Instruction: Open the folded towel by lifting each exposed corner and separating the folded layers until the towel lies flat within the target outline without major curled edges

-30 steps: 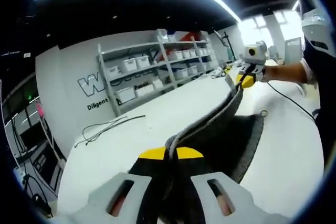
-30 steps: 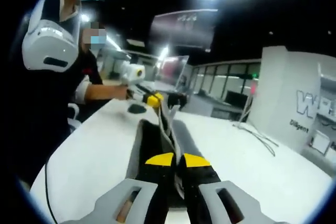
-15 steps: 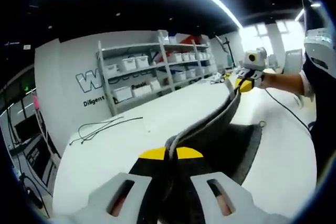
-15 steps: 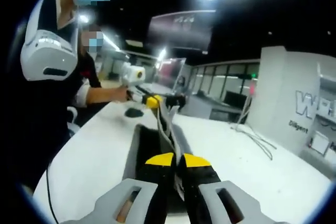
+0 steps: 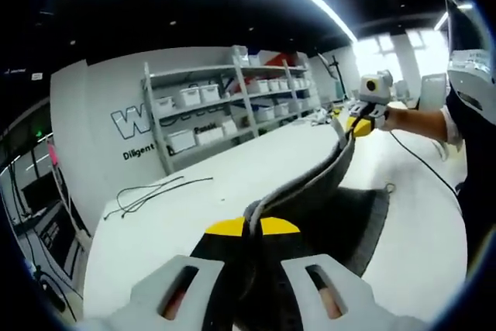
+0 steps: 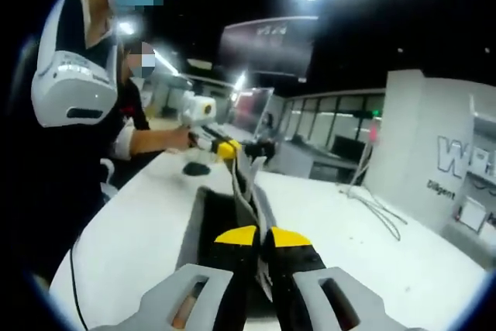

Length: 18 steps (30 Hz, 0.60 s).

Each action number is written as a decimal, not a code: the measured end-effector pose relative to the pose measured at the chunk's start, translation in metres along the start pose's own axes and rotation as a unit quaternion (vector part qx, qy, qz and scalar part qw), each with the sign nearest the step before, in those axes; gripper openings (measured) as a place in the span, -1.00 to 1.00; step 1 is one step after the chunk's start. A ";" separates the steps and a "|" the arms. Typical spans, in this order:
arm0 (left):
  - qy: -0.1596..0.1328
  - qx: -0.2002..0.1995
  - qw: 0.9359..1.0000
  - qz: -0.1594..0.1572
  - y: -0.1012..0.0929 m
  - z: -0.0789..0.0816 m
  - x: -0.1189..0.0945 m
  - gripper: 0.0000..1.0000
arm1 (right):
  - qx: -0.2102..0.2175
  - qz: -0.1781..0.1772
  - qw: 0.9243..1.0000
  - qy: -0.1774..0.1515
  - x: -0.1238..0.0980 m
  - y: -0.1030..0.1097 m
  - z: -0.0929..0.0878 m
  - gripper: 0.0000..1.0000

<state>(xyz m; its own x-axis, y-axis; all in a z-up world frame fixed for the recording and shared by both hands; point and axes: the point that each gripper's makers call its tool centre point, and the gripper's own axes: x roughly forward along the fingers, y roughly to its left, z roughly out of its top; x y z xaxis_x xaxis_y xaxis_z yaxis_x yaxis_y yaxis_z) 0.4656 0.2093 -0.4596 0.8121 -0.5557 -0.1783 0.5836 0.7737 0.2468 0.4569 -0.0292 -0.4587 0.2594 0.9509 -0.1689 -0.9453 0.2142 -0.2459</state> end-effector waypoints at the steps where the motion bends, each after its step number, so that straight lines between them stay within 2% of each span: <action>1: 0.000 0.001 1.000 0.001 0.001 0.000 0.001 -0.93 | 0.000 0.000 1.000 -0.001 0.000 -0.001 0.001 -0.99; 18: -0.015 -0.014 1.000 0.015 0.014 0.005 0.008 -0.93 | -0.003 -0.011 1.000 -0.022 0.004 -0.015 0.009 -0.99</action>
<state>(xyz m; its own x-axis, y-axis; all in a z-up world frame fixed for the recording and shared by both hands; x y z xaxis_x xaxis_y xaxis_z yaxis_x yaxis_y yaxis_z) 0.4796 0.2140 -0.4524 0.8292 -0.5407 -0.1418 0.5589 0.7984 0.2241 0.4699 -0.0268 -0.4471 0.2703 0.9550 -0.1224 -0.9386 0.2331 -0.2541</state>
